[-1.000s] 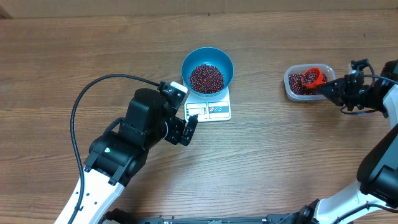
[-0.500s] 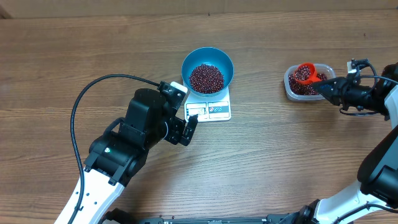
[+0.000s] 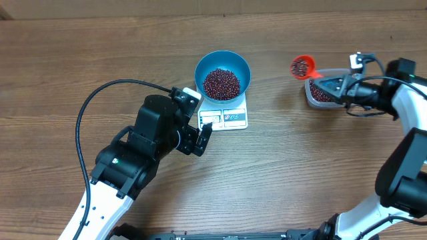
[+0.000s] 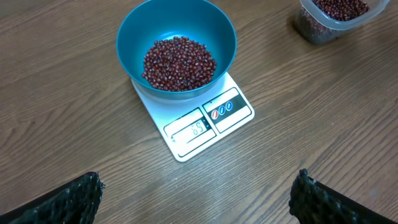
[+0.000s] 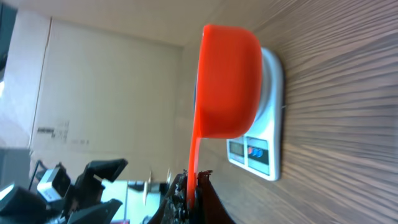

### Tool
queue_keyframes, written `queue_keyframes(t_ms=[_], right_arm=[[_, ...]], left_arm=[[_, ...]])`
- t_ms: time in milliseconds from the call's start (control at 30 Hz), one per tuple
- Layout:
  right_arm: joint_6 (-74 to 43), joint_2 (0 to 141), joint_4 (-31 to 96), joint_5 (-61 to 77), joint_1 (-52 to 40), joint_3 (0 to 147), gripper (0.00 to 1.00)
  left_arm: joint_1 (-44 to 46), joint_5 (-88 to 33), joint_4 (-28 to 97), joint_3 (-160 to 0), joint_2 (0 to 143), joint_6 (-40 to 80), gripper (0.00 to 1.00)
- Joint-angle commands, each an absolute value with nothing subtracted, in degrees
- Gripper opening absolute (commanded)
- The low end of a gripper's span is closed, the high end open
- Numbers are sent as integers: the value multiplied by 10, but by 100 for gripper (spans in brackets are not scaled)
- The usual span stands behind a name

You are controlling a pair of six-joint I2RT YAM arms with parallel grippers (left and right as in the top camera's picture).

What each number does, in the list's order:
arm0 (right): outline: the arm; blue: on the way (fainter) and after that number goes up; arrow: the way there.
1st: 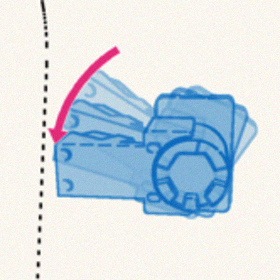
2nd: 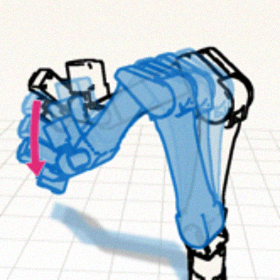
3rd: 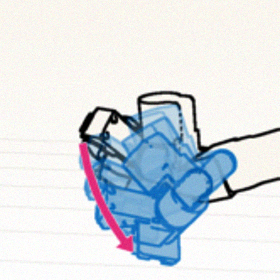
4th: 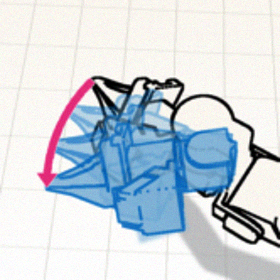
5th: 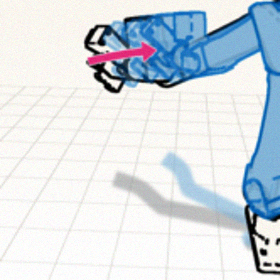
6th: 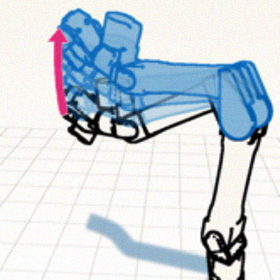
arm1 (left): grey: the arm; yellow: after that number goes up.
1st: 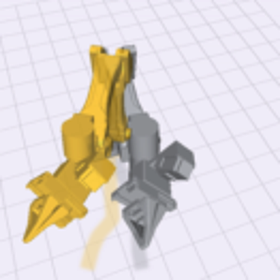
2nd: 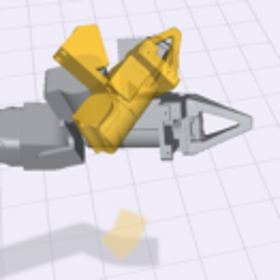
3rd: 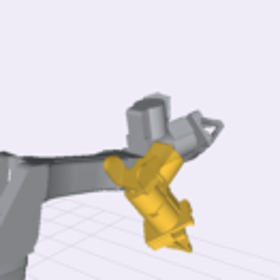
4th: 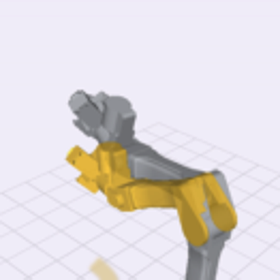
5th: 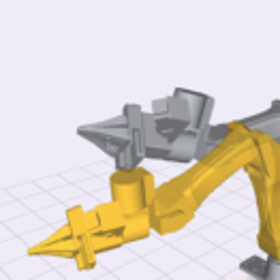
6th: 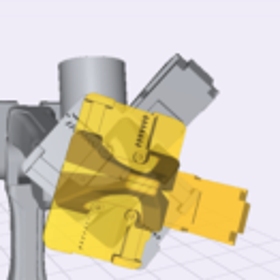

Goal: Scoop item into bowl and weigh 150g on scale
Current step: 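Lift the filled scoop and carry it left over the blue bowl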

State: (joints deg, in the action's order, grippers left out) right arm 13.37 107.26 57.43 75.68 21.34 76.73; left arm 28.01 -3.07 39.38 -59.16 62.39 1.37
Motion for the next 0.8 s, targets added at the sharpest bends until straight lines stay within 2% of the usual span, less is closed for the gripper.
queue_keyframes(t_ms=[0, 400, 567, 767], right_arm=[[140, 1072, 564, 786, 173, 772, 4], [125, 1072, 461, 798, 49, 772, 4], [77, 1072, 395, 796, 22, 772, 4], [72, 1072, 356, 760, 5, 772, 4]], left_arm=[[277, -39, 392, -591, 626, 19, 99], [277, -39, 392, -591, 626, 19, 100], [277, -39, 392, -591, 626, 19, 99], [277, -39, 392, -591, 626, 19, 99]])
